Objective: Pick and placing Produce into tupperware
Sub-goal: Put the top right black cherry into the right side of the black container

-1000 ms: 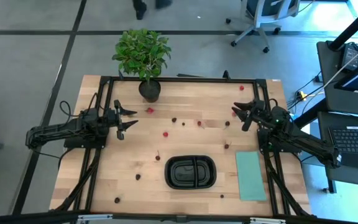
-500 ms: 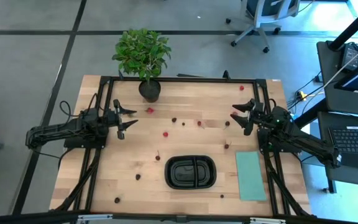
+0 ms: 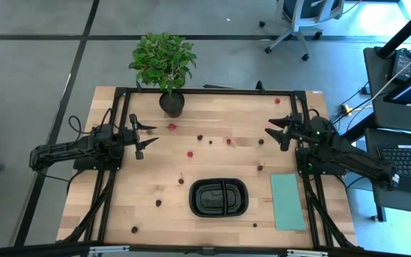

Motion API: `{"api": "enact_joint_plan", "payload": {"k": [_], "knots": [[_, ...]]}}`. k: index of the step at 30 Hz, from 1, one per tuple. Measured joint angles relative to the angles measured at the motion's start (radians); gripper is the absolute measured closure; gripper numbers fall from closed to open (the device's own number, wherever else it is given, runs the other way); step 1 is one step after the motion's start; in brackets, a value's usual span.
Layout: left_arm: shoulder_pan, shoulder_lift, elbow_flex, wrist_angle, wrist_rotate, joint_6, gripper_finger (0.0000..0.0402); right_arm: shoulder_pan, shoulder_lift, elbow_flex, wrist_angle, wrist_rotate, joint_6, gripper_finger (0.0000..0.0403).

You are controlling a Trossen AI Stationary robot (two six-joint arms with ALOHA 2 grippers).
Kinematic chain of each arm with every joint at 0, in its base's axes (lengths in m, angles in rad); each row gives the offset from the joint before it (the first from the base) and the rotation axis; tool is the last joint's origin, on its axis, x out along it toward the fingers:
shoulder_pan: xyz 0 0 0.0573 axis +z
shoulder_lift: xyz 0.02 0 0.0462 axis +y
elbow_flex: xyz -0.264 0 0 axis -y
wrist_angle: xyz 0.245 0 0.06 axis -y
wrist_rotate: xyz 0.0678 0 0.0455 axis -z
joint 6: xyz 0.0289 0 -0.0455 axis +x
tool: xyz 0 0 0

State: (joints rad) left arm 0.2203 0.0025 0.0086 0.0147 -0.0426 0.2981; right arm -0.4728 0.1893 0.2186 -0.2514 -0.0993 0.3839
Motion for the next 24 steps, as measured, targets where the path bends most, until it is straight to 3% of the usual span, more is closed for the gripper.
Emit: {"api": "enact_joint_plan", "payload": {"k": [8, 14, 24], "knots": [[0.0, 0.0, 0.0, 0.0, 0.0, -0.001, 0.0215, 0.0, 0.268, 0.221, -0.319, 0.002, 0.06, 0.0119], [0.0, 0.0, 0.0, 0.0, 0.002, -0.015, 0.0215, 0.0, 0.466, 0.285, -0.34, 0.002, 0.052, 0.0122], [0.0, 0.0, 0.0, 0.001, 0.004, -0.211, 0.0215, 0.055, 0.745, 0.286, -0.33, 0.027, 0.02, 0.0122]]}}
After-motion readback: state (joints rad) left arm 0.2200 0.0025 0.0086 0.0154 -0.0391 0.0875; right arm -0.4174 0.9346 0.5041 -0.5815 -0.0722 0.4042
